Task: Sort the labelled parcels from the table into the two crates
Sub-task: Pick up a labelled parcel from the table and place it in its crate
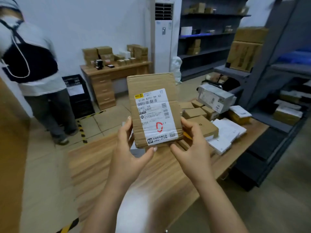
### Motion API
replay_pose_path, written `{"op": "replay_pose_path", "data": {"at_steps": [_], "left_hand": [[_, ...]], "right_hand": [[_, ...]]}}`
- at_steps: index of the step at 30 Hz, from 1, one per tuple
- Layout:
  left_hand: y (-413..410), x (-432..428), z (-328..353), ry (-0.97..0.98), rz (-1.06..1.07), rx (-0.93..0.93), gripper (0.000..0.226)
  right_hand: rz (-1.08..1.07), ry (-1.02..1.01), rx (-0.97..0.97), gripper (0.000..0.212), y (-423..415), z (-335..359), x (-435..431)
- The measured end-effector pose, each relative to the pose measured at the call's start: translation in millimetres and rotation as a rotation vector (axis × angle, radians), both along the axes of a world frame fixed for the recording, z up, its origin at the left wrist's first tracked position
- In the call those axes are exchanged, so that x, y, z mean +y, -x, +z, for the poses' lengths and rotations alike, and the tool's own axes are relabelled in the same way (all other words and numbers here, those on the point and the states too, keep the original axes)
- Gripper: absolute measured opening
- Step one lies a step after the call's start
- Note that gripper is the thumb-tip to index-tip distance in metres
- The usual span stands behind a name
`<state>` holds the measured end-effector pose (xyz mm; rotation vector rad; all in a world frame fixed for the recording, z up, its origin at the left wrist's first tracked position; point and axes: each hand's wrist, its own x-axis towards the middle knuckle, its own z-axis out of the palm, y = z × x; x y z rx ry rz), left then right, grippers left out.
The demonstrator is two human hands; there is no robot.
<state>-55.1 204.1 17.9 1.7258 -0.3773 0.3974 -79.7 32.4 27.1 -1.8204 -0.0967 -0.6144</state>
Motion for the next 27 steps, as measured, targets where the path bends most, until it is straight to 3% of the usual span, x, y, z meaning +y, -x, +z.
{"op": "replay_pose_path", "data": {"at_steps": [12,19,27], "left_hand": [[9.6,-112.4,-46.4,-0.093,-0.312,0.203,0.093],[15.0,-141.3,-57.3,-0.118,-0.496,0.211,0.088],[34.8,-145.7,-59.5,-0.145,-0.881,0.218,0.089]], "right_hand": [[-0.323,-0.119,0.18,0.063,51.1,-56.5,-98.0],[-0.5,-0.119,0.212,0.061,85.1,-64.7,-111.3],[-0.813,-0.117,0.2,0.065,147.5,-63.8,-82.1]]}}
